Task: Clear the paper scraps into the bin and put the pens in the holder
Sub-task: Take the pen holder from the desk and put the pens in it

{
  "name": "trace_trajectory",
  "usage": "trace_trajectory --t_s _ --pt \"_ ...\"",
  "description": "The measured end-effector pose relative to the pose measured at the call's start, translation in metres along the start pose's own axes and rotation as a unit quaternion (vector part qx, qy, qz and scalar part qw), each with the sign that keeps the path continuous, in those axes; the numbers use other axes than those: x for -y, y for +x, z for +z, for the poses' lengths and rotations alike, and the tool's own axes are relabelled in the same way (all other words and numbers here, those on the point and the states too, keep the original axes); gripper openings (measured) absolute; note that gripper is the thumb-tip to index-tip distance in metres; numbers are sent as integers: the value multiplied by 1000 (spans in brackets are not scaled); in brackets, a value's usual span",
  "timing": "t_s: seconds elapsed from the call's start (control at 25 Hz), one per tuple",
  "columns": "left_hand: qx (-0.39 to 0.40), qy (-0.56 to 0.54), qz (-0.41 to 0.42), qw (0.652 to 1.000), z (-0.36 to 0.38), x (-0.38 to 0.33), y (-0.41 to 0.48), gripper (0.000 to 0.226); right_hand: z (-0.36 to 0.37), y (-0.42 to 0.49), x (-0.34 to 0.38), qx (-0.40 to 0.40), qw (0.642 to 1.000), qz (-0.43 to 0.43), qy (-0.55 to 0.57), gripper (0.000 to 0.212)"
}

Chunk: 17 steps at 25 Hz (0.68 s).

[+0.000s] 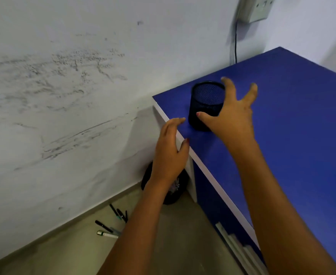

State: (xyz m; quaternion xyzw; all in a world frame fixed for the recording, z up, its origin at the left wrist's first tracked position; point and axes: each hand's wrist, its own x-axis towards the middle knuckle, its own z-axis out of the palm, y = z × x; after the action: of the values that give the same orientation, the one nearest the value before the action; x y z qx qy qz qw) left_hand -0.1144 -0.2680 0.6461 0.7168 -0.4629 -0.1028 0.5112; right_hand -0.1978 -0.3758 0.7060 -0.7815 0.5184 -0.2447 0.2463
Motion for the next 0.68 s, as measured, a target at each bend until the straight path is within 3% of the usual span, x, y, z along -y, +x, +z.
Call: trace_trajectory --t_s 0.08,0.2,0.36,0.52,0.68 --pt "-17 6 -9 1000 -10 7 -5 41 3 15 2 61 998 -1 -18 40" --pt "-31 12 -46 998 -30 35 -32 42 25 -14 7 12 992 -102 73 18" --pt "-50 27 -144 988 -79 109 -96 42 99 -91 21 107 968 -168 150 15" --pt "-67 70 -278 956 -131 193 -176 41 212 -153 -11 205 956 -202 65 16" --pt "-4 116 -343 932 -166 305 -249 41 345 -220 -67 377 916 -133 -17 25"
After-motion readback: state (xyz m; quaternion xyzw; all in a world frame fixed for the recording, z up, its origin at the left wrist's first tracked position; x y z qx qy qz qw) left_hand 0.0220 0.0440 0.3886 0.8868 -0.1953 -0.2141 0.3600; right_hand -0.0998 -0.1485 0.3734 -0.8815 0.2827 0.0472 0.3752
